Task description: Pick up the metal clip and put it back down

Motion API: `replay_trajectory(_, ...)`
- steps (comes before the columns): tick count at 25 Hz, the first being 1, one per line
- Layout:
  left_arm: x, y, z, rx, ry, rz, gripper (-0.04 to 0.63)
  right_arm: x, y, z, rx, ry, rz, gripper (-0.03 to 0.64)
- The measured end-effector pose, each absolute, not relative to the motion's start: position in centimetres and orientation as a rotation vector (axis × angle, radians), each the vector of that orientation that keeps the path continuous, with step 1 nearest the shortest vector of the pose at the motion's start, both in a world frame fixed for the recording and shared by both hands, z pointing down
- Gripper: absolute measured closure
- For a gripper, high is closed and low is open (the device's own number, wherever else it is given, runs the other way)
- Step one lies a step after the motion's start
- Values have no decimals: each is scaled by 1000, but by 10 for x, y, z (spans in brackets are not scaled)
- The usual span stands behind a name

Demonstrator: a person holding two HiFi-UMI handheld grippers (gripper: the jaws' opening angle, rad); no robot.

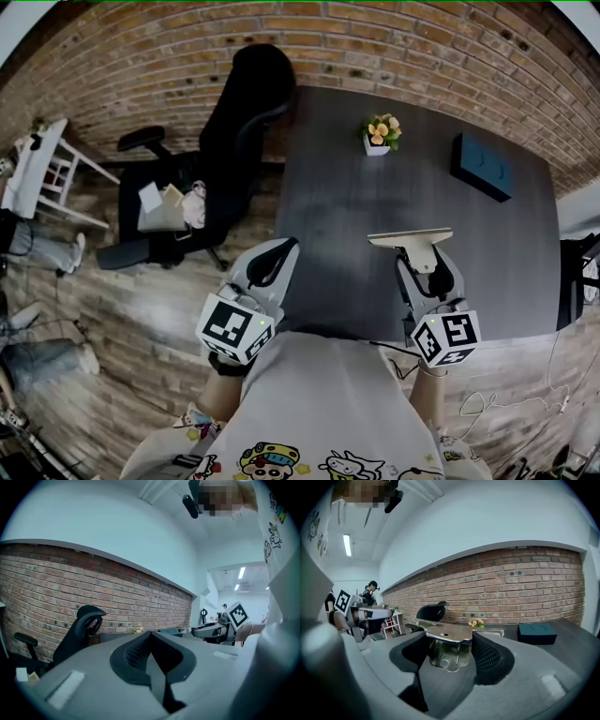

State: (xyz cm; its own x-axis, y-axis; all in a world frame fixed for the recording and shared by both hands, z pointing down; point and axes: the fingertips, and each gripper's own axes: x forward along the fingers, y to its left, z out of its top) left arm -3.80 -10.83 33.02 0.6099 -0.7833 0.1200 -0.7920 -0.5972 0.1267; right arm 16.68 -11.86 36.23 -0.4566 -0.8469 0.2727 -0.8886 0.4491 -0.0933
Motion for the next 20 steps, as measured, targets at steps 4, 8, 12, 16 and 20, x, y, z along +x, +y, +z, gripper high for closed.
replay_trajectory(4, -42, -112, 329, 2654, -1327, 89, 593, 164, -118, 366, 1505, -2510, 354, 337)
replay_trajectory(8, -43, -114, 334, 2655, -1323, 87, 592, 163, -118, 368, 1494, -2501, 350, 337)
replay_trajectory(12, -43, -115, 336, 2650, -1321, 87, 593, 161, -118, 368, 1480, -2500, 349, 337)
replay_trajectory(16, -44, -112, 342, 2634, -1314, 104, 592, 153, -119, 371, 1444, -2508, 358, 337)
replay_trajectory(20, -45, -109, 348, 2600, -1317, 130, 592, 143, -122, 380, 1385, -2509, 383, 337)
